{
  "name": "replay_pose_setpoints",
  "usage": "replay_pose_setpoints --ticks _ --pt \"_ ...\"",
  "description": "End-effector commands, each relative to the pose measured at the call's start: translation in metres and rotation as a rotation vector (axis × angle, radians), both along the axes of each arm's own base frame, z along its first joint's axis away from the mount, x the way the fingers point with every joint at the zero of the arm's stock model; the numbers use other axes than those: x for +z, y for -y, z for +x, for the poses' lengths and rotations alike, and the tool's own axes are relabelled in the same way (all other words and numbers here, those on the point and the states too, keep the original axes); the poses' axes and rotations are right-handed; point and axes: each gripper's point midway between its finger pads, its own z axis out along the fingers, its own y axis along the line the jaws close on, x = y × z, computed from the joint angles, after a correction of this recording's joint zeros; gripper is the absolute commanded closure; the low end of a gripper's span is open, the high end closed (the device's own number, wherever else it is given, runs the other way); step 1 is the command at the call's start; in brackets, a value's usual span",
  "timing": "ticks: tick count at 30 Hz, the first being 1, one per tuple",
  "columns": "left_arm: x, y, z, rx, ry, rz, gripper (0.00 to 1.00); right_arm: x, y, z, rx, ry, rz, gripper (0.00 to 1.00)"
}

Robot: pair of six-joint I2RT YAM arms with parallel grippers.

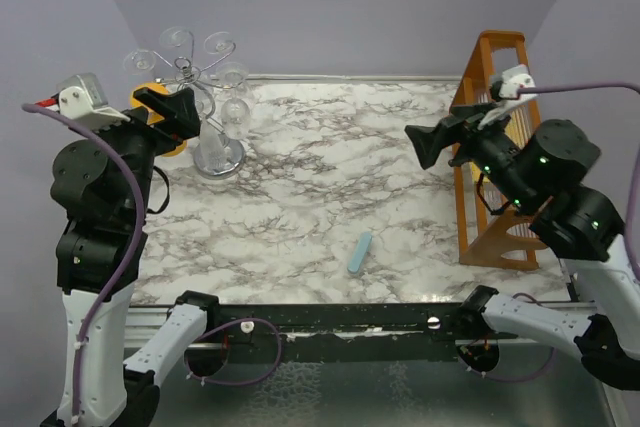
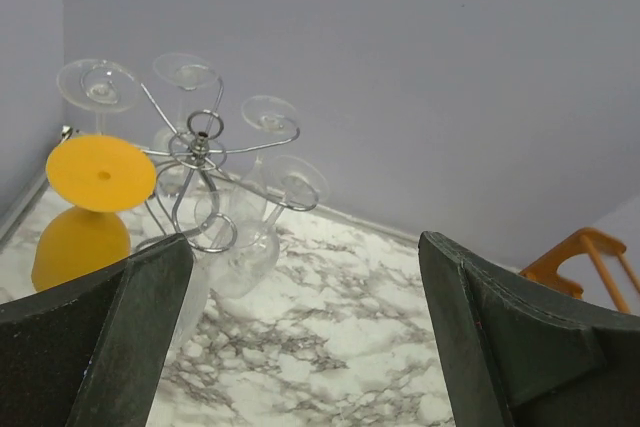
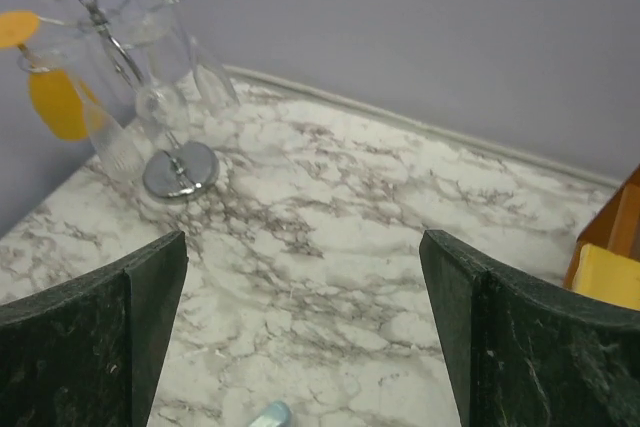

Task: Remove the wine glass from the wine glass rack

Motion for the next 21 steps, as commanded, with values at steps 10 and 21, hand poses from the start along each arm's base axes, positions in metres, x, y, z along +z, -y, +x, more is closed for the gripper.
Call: replay_pose_setpoints --ticks 10,21 --pt "-0.073 0.008 0.018 -0.053 -0.156 0.056 0.01 -0.113 -0.032 0.078 -0.114 -0.264 0.005 0.01" --pt "-0.095 0.016 0.029 -0.101 -0.259 0.098 0.01 -0.13 -0.033 0.083 -0.073 -0.215 0.026 0.01"
